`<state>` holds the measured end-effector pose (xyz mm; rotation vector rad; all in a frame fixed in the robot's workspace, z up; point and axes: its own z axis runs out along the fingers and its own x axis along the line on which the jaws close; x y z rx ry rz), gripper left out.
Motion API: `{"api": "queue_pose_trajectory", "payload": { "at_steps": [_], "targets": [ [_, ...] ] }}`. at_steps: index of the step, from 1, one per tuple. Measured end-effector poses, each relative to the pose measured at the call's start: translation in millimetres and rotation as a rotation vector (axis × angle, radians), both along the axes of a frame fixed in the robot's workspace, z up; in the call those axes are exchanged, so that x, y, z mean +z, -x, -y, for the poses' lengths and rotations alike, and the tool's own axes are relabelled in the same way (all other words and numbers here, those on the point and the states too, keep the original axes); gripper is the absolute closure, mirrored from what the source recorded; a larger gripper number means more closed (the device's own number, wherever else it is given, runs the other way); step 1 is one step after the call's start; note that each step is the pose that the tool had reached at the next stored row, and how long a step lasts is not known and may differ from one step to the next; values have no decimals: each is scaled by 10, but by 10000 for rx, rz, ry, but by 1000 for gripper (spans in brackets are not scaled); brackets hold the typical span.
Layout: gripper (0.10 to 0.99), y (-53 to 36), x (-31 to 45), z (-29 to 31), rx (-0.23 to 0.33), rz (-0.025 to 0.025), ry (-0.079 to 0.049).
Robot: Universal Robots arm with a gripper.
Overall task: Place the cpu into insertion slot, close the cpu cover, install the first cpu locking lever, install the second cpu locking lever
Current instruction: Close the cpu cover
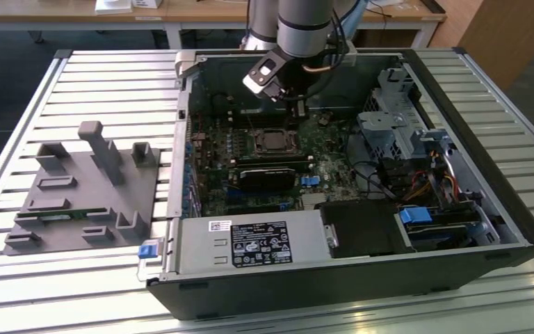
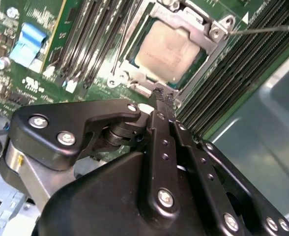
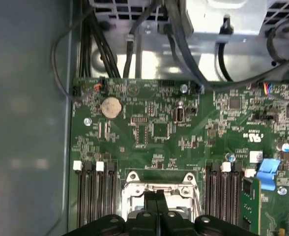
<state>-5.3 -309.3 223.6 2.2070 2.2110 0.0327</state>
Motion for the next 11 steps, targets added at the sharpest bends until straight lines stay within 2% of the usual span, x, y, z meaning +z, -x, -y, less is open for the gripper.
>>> {"api": "queue_pose_trajectory", "payload": {
  "at_steps": [5,9,11],
  "targets": [
    [980,68,-67,2,-1,0,-1],
    [980,106,-77,3,0,-5,0],
    [980,111,-83,20,1,-44,-1]
  ]
}}
